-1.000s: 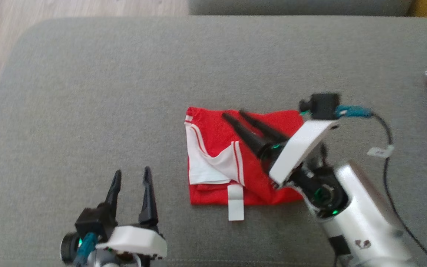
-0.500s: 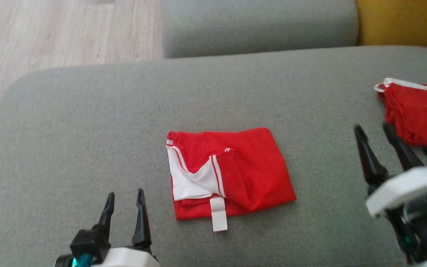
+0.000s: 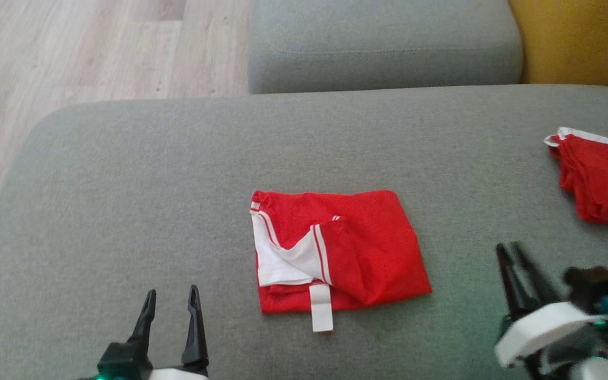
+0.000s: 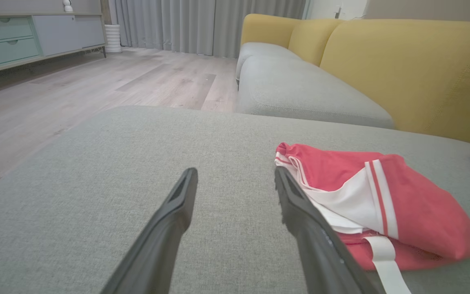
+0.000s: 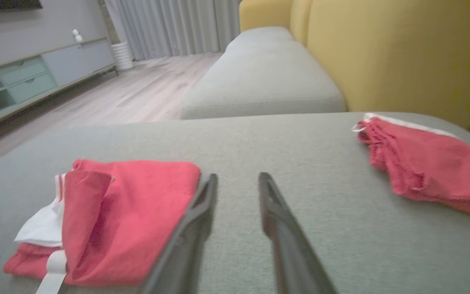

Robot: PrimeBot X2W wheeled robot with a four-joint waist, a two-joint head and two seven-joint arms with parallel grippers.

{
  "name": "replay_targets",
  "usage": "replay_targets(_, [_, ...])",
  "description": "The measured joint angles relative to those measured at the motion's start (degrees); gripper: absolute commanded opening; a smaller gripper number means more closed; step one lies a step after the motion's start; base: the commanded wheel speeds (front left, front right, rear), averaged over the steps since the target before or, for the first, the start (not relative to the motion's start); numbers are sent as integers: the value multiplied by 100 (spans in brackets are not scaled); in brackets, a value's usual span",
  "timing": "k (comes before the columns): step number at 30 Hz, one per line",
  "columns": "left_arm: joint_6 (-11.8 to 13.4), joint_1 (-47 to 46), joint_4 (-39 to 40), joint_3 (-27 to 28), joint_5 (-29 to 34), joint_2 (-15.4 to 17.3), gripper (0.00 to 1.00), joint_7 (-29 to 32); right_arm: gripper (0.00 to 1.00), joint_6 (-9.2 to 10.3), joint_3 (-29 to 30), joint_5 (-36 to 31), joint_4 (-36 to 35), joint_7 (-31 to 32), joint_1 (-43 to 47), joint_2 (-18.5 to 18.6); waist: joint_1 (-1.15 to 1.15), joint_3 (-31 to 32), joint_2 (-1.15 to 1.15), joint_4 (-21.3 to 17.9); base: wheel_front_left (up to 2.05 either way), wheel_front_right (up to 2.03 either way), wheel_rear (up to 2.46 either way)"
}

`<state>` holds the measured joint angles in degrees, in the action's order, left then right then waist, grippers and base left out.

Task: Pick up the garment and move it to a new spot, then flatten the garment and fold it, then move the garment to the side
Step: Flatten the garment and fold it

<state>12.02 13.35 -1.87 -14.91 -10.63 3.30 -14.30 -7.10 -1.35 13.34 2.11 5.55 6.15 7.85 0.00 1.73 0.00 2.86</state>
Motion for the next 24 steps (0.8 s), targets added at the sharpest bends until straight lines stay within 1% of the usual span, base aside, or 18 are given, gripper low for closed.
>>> replay_targets(3, [-1, -27, 1, -15, 7, 0, 100, 0, 0, 0, -425, -23, 432, -115, -229, -52, 0, -93, 0, 91, 0, 0, 0])
replay_targets(7, [0, -204, 26, -146, 7, 0, 100, 0, 0, 0, -1040, -101, 1199, -385, -975, -89, 0, -336, 0, 210, 0, 0, 0])
replay_targets(12, [9, -650, 25, -356, 4, -7, 100, 0, 0, 0, -1443, -80, 2347, -791, -1936, -236, 0, -652, 0, 432, 0, 0, 0])
replay_targets(16, [16, -775, -16, -471, 3, -7, 100, 0, 0, 0, -1766, -16, 3217, -1040, -2334, -269, 0, -842, 0, 637, 0, 0, 0])
replay_targets(20, [69, -790, -16, -478, 3, -9, 100, 0, 0, 0, -2220, 135, 3764, -1316, -2538, -337, 0, -957, 0, 773, 0, 0, 0])
replay_targets(24, [91, -802, -15, -476, 3, -9, 100, 0, 0, 0, -2825, 282, 4051, -1530, -2710, -352, 0, -998, 0, 819, 0, 0, 0])
